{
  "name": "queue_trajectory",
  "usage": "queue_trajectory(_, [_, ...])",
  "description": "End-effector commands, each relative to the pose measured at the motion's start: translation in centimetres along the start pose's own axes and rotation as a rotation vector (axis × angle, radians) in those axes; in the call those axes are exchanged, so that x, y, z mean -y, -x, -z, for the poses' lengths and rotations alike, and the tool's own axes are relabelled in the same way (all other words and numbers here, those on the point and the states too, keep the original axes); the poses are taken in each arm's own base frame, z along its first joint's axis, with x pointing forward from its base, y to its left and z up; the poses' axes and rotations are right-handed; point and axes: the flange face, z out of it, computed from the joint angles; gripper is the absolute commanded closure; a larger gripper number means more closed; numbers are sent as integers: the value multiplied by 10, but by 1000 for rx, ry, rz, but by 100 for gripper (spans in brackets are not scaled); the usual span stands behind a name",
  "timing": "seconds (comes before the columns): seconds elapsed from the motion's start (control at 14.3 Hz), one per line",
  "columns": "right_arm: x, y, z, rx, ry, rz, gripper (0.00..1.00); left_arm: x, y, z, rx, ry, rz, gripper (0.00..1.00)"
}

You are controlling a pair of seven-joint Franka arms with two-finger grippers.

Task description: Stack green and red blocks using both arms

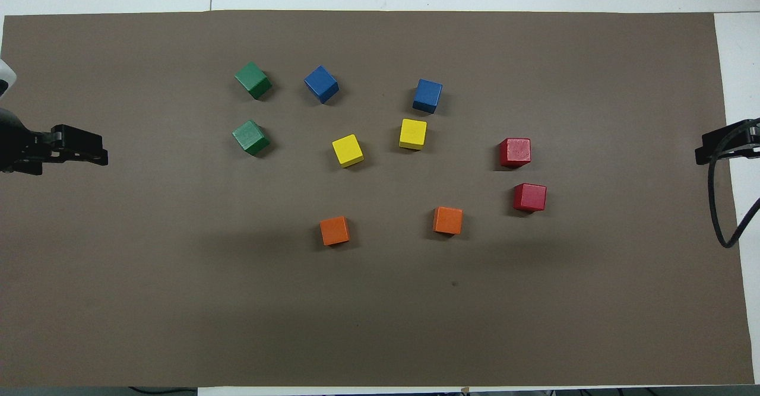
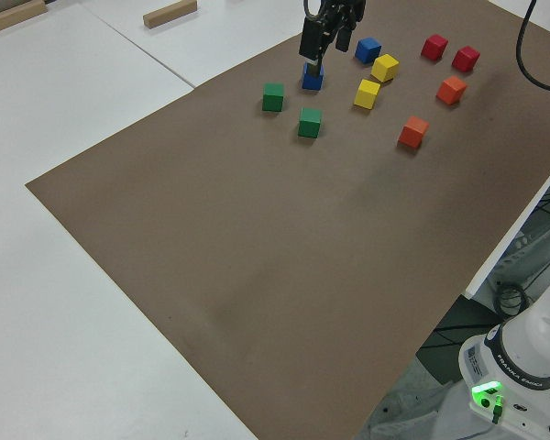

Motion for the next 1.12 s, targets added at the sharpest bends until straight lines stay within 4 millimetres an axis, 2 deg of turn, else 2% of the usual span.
queue_trajectory(0.0, [-2,6,1,0,4,19,0,5,6,5,-15,13,-8,0])
queue_trajectory(0.35, [-2,5,2,-4,4,20,0,7,8,5,-19,20,5,0])
queue_trajectory(0.49, [-1,7,-4,8,-1,24,0,-7,10,-4,-38,18,-17,0])
queue_trajectory(0.7, [6,10,-13,2,-8,31,0,-46,3,-43,-42,24,-84,0])
queue_trajectory(0.77, [6,8,-15,-24,-8,31,0,-63,-4,-62,-18,30,-70,0])
queue_trajectory(0.98, [9,14,-40,-51,-13,10,0,-108,-30,-111,-54,78,185,0])
queue_trajectory(1.05, [14,13,-48,-66,-15,-11,0,-115,-37,-126,-58,85,232,0])
